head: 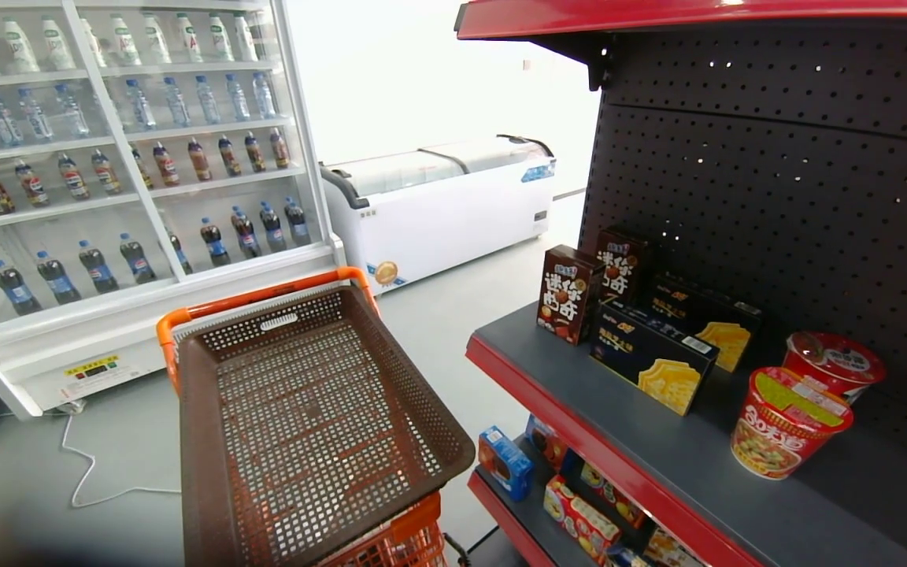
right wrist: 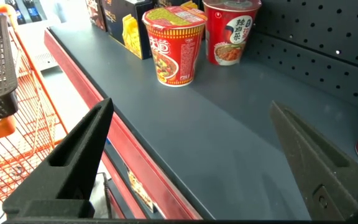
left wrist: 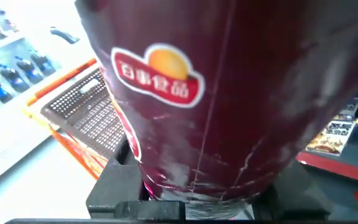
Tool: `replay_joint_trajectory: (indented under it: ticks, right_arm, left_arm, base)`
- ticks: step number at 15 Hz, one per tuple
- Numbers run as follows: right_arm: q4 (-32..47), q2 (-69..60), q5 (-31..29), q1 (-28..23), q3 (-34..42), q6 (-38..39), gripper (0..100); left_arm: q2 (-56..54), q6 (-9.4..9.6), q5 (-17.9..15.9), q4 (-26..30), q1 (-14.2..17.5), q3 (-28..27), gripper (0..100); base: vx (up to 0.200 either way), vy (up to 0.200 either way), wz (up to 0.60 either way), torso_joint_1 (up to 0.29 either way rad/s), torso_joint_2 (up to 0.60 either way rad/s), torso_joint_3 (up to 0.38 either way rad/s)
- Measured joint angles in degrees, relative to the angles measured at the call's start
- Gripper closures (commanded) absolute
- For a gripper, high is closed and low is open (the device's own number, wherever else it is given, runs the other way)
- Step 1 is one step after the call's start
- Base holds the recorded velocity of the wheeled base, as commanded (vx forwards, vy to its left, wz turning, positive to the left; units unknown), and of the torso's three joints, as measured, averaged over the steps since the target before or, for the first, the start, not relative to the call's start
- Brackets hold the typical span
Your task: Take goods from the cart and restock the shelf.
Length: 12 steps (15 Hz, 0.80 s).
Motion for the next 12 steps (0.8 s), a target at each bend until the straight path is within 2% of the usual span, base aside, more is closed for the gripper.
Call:
replay_joint_trajectory:
  ticks: [1, 7, 10, 12]
  right_arm:
    - [0.0, 0.0, 0.0, 0.0, 0.0, 0.0, 0]
    - [0.0, 0.0, 0.0, 0.0, 0.0, 0.0, 0]
    - [0.0, 0.0, 0.0, 0.0, 0.0, 0.1, 0]
    - [0.0, 0.0, 0.0, 0.0, 0.0, 0.1, 0]
  left_arm:
    - [-3.0, -0.13, 0.4, 1.8, 0.2, 0.0, 100]
    - [-8.2, -0.33, 0.5, 2.3, 0.4, 0.4, 100]
    - [-8.6, -2.06, 0.4, 2.0, 0.3, 1.6, 100]
    - [-8.7, -2.39, 0.5, 1.6, 0.4, 2.7, 100]
  base:
    - [0.0, 0.0, -0.6, 0.007, 0.01, 0.012]
    - [0.0, 0.0, -0.6, 0.002, 0.0, 0.002]
    - [0.0, 0.0, -0.6, 0.004, 0.0, 0.002]
    - [0.0, 0.0, -0.6, 0.005, 0.0, 0.007]
